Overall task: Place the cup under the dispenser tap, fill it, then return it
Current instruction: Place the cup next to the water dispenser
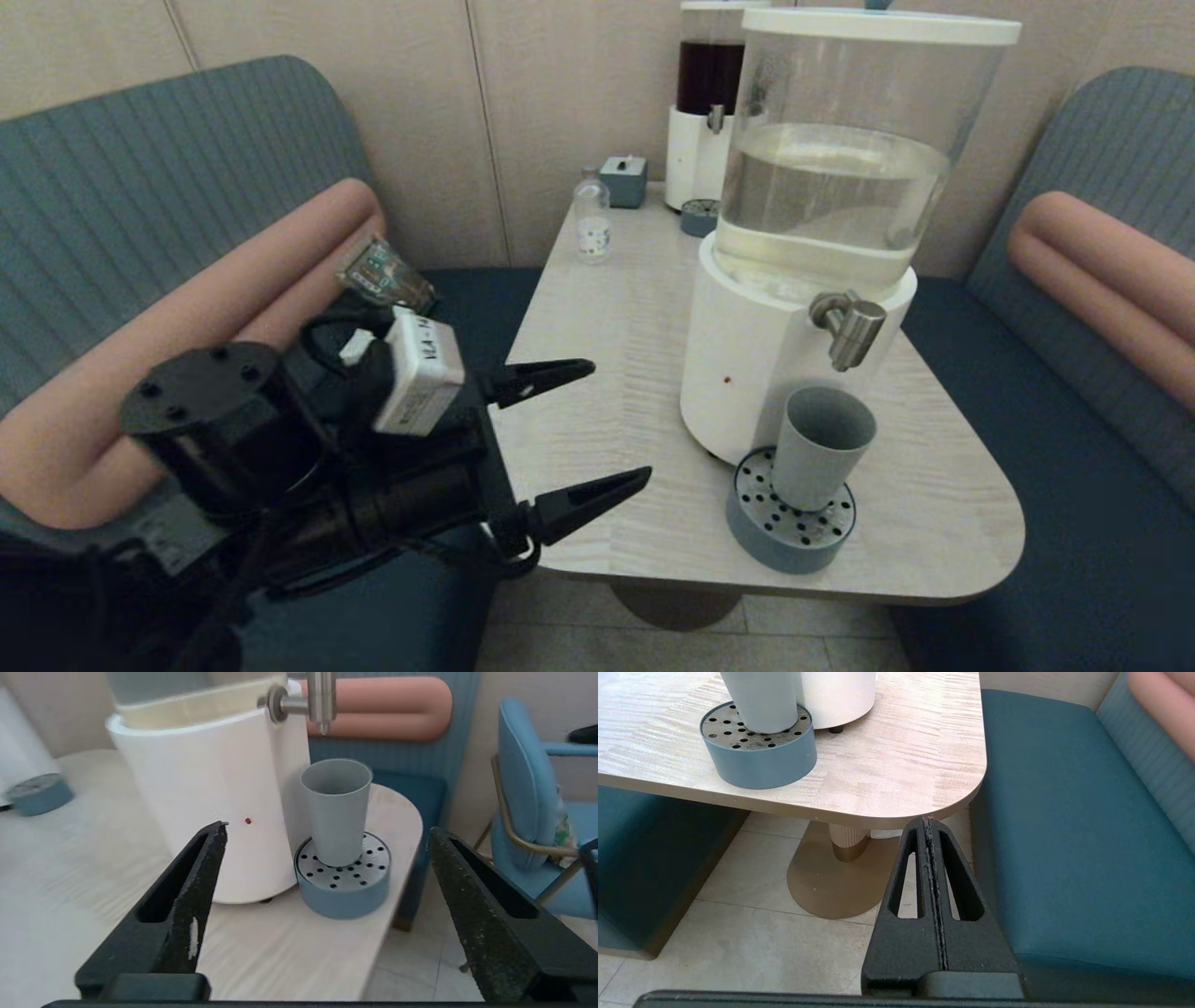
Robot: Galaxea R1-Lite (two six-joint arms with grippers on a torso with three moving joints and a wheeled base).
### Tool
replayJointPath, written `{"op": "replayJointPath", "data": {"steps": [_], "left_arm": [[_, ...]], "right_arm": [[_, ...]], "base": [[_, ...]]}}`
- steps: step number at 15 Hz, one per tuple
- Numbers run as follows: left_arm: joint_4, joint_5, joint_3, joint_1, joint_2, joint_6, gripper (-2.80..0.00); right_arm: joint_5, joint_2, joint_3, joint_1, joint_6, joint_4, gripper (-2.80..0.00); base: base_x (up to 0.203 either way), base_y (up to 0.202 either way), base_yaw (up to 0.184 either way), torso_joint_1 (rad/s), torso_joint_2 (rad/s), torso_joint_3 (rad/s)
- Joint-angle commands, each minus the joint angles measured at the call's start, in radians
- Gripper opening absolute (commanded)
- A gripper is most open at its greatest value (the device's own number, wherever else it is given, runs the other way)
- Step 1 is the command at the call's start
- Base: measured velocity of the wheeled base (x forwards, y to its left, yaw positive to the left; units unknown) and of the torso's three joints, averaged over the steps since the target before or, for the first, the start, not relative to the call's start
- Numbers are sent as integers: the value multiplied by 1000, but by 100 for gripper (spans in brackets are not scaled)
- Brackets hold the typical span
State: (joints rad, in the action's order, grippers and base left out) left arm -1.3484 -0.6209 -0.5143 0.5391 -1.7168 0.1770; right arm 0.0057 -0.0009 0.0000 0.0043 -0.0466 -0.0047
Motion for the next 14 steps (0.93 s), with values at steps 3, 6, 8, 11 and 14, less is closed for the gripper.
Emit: {"op": "replayJointPath", "data": {"steps": [3, 6, 8, 11, 14], "left_arm": [[-18, -27, -153, 31, -254, -4, 0], [-30, -26, -248, 101, -372, -24, 0], [-32, -23, -317, 135, -438, -27, 0], [-32, -14, -415, 179, -534, -27, 0], [-32, 21, -508, 197, -608, -37, 0]], "right_arm": [[0, -1, 3, 0, -1, 0, -280], [0, -1, 3, 0, -1, -1, -280], [0, -1, 3, 0, -1, 0, -280], [0, -1, 3, 0, -1, -1, -280], [0, -1, 4, 0, -1, 0, -280]], "base": [[0, 0, 0, 0, 0, 0], [0, 0, 0, 0, 0, 0], [0, 0, 0, 0, 0, 0], [0, 0, 0, 0, 0, 0], [0, 0, 0, 0, 0, 0]]}}
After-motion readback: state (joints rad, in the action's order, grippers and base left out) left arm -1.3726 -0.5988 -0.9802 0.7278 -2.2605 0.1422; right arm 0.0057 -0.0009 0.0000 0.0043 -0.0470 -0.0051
